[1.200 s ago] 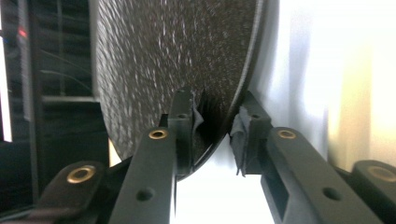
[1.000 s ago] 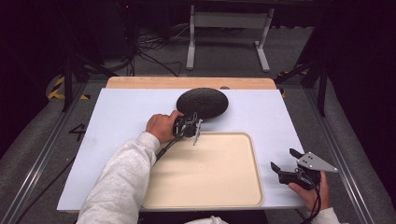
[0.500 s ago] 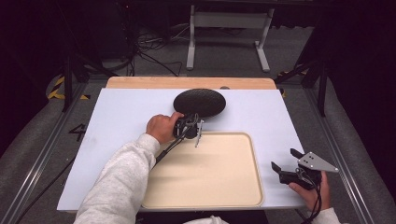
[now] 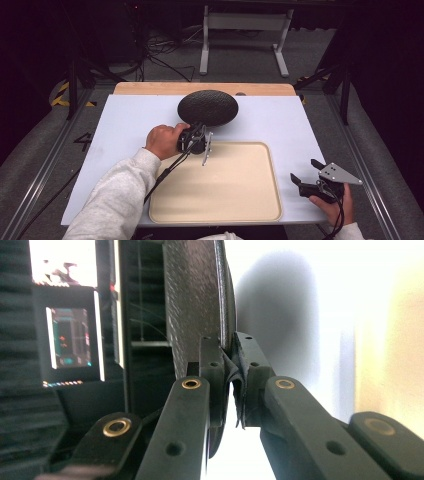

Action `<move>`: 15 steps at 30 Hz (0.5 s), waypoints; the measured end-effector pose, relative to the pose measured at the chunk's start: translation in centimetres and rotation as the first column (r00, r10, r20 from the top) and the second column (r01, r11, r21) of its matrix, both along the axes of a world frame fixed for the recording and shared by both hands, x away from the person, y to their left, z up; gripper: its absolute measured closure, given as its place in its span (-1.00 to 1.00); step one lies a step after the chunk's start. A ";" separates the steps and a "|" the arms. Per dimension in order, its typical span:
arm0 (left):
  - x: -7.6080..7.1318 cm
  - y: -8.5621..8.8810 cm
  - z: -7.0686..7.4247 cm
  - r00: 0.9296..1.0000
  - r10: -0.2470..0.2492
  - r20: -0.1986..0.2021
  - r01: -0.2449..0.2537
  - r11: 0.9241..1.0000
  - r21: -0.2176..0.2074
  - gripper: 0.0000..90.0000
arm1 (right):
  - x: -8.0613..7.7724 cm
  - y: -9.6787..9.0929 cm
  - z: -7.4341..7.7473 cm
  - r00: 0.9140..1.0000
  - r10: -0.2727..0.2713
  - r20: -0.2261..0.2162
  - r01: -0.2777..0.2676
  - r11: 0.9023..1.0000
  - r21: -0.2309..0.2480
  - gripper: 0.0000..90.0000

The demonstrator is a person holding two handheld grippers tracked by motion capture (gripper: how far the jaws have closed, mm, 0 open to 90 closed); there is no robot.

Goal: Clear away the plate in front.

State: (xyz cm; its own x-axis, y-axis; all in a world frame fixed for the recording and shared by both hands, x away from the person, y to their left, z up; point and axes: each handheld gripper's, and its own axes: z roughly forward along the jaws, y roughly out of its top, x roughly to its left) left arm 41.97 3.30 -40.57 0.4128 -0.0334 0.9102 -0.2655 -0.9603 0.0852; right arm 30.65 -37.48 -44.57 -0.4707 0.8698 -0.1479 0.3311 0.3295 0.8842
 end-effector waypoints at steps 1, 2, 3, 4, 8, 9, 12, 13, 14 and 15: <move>-0.6 0.2 0.2 1.000 -0.003 0.008 0.002 1.000 0.002 0.88 | 0.0 0.0 0.0 1.000 0.000 0.001 0.000 1.000 -0.001 -0.76; -0.9 0.3 0.3 1.000 -0.011 0.014 0.011 1.000 0.006 0.87 | 0.0 0.1 0.0 1.000 0.001 0.002 -0.001 1.000 -0.002 -0.76; -1.6 0.4 0.6 1.000 -0.006 0.004 0.006 1.000 0.006 0.88 | 0.0 0.1 0.0 1.000 0.002 0.003 -0.002 1.000 -0.004 -0.76; -1.9 0.5 0.7 1.000 -0.023 0.012 0.023 1.000 0.001 0.88 | 0.0 0.1 0.1 1.000 0.002 0.003 -0.001 1.000 -0.004 -0.76; -4.1 1.0 1.1 0.999 -0.046 0.028 0.046 0.999 0.020 0.87 | 0.0 0.1 0.1 1.000 0.000 0.004 0.000 1.000 -0.003 -0.76; -4.6 1.1 1.2 0.998 -0.060 0.026 0.060 0.998 0.013 0.87 | 0.0 0.1 0.1 1.000 0.000 0.005 0.000 1.000 -0.004 -0.76; -6.2 1.4 1.7 0.997 -0.072 0.018 0.072 0.997 -0.003 0.85 | -0.1 0.1 0.1 1.000 -0.005 0.005 0.005 1.000 -0.006 -0.76; -6.2 1.4 1.7 0.997 -0.072 0.018 0.072 0.997 -0.003 0.85 | -0.1 0.1 0.1 1.000 -0.005 0.005 0.005 1.000 -0.006 -0.76; -7.1 1.5 1.8 0.996 -0.085 0.024 0.085 0.996 0.005 0.85 | -0.1 0.1 0.2 1.000 -0.005 0.005 0.006 1.000 -0.007 -0.76; -7.7 1.5 1.8 0.995 -0.095 0.038 0.094 0.995 0.016 0.85 | -0.1 0.1 0.2 1.000 -0.006 0.007 0.006 1.000 -0.008 -0.76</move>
State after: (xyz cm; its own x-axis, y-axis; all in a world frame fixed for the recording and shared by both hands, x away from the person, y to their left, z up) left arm 34.29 4.79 -38.81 0.3716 -0.0833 0.9246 -0.3582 -0.9317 0.0600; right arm 30.51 -37.38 -44.40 -0.4643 0.8714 -0.1583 0.3273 0.3349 0.8836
